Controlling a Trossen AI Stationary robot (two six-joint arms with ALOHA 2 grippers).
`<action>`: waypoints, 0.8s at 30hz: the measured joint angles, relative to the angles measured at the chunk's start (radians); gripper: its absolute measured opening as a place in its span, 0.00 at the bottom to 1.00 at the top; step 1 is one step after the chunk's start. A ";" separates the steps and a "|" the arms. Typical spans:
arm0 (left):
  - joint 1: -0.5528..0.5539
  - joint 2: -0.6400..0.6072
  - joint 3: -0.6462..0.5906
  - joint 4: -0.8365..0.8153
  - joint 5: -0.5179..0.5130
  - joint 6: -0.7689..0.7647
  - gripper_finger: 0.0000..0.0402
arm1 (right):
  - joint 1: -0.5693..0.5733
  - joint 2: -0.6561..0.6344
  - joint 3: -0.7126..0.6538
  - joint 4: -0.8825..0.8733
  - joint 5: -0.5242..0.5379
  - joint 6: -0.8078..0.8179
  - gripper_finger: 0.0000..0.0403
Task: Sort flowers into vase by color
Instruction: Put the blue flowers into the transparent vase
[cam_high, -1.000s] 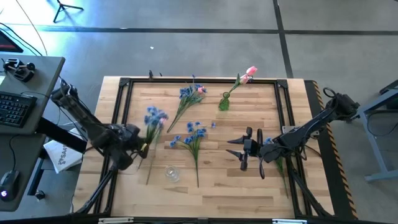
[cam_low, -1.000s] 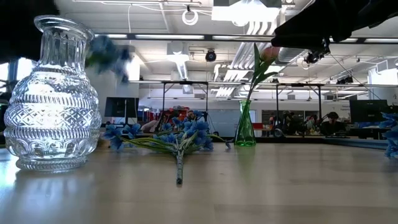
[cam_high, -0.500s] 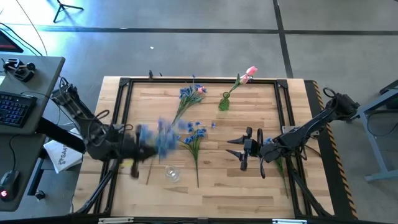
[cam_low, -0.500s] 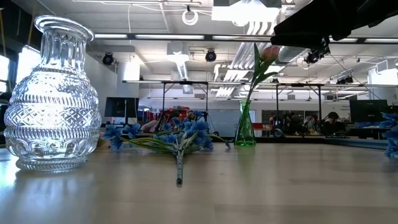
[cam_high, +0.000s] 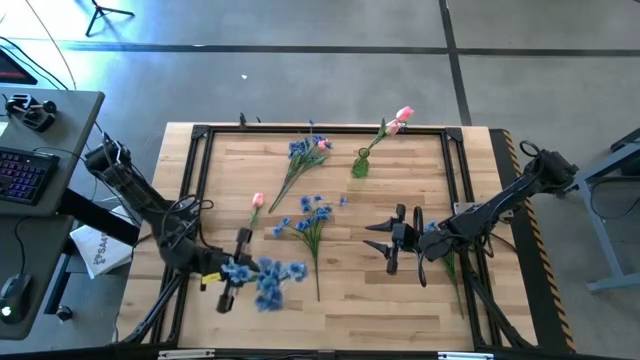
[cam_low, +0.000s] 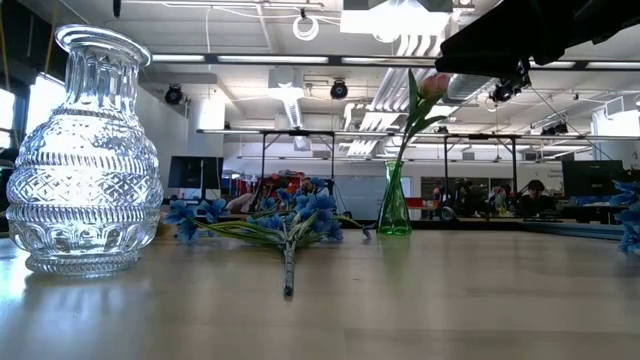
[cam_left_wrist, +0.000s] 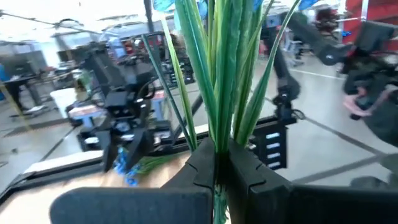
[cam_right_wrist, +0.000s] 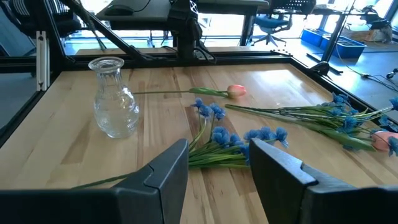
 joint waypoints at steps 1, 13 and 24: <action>0.003 -0.007 -0.013 0.013 -0.012 -0.003 0.00 | 0.000 0.000 0.000 0.000 0.000 0.000 0.41; -0.006 -0.046 -0.161 0.163 -0.113 -0.148 0.00 | 0.000 0.000 0.000 0.000 -0.001 0.003 0.41; -0.025 -0.046 -0.212 0.139 -0.197 -0.260 0.10 | 0.000 0.000 0.000 0.001 -0.003 0.020 0.41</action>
